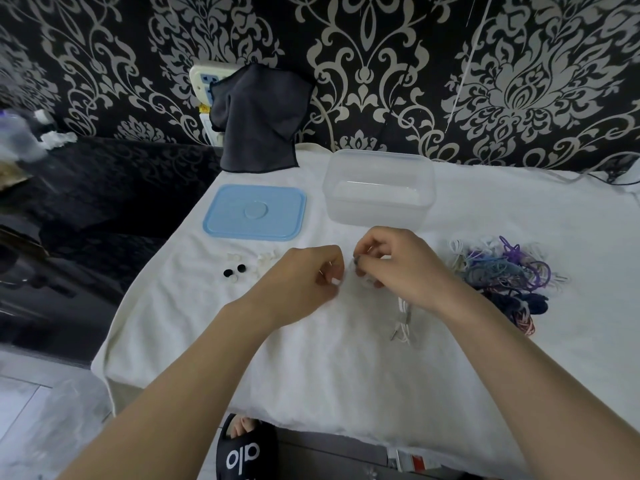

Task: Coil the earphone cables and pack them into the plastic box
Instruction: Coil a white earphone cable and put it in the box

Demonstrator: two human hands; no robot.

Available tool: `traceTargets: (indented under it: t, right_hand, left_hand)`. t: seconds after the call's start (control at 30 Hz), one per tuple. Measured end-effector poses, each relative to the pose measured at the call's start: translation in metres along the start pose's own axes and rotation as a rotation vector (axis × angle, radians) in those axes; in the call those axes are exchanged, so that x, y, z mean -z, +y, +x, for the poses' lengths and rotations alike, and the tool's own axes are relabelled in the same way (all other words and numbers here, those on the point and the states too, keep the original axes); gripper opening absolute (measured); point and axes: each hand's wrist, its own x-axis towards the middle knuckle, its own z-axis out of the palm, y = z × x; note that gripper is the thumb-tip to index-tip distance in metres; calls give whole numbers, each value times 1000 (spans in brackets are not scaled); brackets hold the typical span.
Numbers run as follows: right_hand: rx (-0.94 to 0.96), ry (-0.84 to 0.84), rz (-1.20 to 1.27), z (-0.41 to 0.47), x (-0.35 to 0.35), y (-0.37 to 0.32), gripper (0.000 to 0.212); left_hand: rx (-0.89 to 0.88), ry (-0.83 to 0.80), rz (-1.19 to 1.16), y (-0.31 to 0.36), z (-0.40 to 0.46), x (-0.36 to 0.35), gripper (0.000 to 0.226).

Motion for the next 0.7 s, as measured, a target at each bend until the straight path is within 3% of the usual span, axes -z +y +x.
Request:
traceTargets:
  t: [0.17,0.7]
  right_hand:
    - [6,-67,50,-1,1,-1,23]
    - [2,-81,213,-2,3,-4,9]
  left_hand:
    - [24,33,-77,2,3,0,17]
    - [-5,159,-113,7,0,8,23]
